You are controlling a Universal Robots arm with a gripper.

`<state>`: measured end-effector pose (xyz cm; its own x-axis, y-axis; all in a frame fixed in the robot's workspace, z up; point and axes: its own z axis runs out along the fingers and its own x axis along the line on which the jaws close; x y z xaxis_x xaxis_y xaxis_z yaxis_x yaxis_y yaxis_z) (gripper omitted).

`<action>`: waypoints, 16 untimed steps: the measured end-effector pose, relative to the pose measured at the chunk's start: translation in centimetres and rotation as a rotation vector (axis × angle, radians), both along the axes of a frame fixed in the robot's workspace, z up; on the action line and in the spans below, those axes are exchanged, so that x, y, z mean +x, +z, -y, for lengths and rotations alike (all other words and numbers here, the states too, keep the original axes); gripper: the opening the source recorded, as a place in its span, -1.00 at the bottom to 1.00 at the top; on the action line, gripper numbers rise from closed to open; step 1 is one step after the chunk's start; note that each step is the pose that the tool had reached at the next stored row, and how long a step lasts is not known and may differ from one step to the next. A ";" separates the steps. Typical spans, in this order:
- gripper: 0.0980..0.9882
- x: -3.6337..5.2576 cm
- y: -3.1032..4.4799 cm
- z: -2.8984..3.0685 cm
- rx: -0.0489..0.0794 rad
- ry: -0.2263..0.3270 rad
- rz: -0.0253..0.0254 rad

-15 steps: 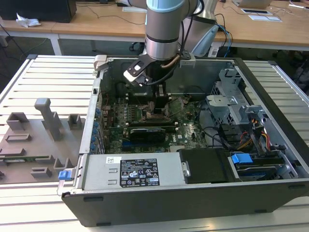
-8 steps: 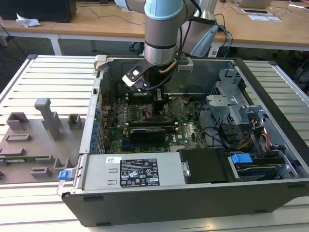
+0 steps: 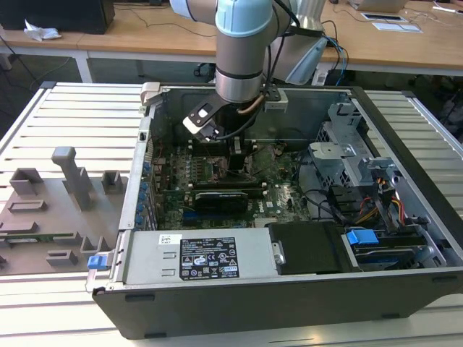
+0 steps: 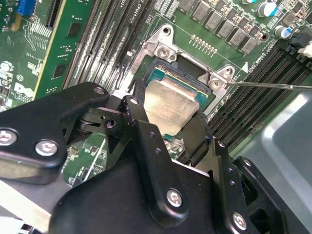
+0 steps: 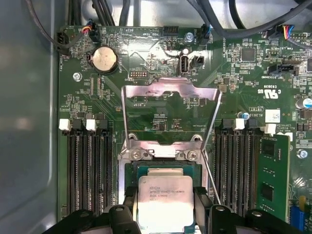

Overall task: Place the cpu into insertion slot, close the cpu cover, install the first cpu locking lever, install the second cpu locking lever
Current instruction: 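Place the cpu into insertion slot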

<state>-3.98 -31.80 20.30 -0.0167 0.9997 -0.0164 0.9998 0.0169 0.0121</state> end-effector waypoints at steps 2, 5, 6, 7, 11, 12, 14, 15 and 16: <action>0.00 0.00 -0.14 0.01 0.000 0.000 0.0000; 0.00 0.00 -0.23 0.00 0.000 0.000 0.0001; 0.00 0.01 -0.29 0.00 0.000 0.000 -0.0002; 0.00 0.01 -0.33 0.00 0.000 0.000 -0.0003; 0.00 0.02 -0.40 0.00 0.000 0.000 -0.0001; 0.00 0.04 -0.43 -0.01 0.001 0.000 0.0007; 0.16 0.03 -0.42 0.00 0.000 0.000 0.0001; 0.16 0.03 -0.43 0.00 0.000 0.000 0.0000; 0.16 0.03 -0.43 0.00 0.000 0.000 0.0000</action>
<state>-3.96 -31.80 19.86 -0.0168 0.9997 -0.0161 0.9998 0.0170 0.0121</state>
